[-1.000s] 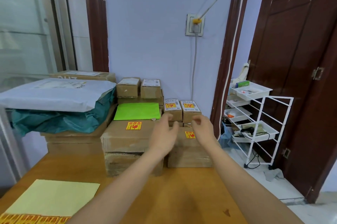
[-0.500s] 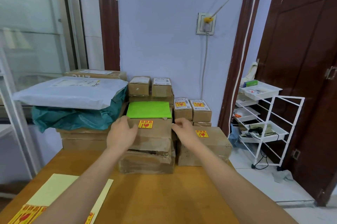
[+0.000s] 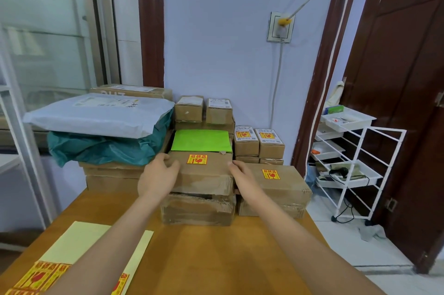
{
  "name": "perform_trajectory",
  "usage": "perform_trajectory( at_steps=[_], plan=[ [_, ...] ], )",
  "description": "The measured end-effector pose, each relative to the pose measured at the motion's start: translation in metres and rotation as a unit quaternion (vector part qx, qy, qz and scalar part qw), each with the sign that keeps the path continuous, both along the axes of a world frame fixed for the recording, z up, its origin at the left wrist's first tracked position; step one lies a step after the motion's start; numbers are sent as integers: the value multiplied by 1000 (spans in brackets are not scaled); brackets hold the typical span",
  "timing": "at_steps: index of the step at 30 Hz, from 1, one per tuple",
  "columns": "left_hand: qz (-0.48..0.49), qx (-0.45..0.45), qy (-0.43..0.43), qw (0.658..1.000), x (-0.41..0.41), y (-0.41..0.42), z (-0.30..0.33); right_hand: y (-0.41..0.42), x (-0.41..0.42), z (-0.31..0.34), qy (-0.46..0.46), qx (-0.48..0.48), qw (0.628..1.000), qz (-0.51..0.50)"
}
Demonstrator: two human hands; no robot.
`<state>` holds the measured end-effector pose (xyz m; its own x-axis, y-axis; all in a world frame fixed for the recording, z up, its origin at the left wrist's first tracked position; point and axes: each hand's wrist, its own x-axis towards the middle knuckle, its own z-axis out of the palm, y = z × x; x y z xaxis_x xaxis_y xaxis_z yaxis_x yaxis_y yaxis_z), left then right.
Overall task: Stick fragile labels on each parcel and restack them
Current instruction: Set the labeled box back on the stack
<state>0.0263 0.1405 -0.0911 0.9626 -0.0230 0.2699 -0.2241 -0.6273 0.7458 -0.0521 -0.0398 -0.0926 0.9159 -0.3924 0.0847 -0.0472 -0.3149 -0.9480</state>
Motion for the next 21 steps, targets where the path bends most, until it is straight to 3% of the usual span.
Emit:
perform_trajectory(
  at_steps=[21],
  plan=[
    [2,-56,-3,998,-31,3,-4,-7,-22,-9,-34,32,999,-22]
  ],
)
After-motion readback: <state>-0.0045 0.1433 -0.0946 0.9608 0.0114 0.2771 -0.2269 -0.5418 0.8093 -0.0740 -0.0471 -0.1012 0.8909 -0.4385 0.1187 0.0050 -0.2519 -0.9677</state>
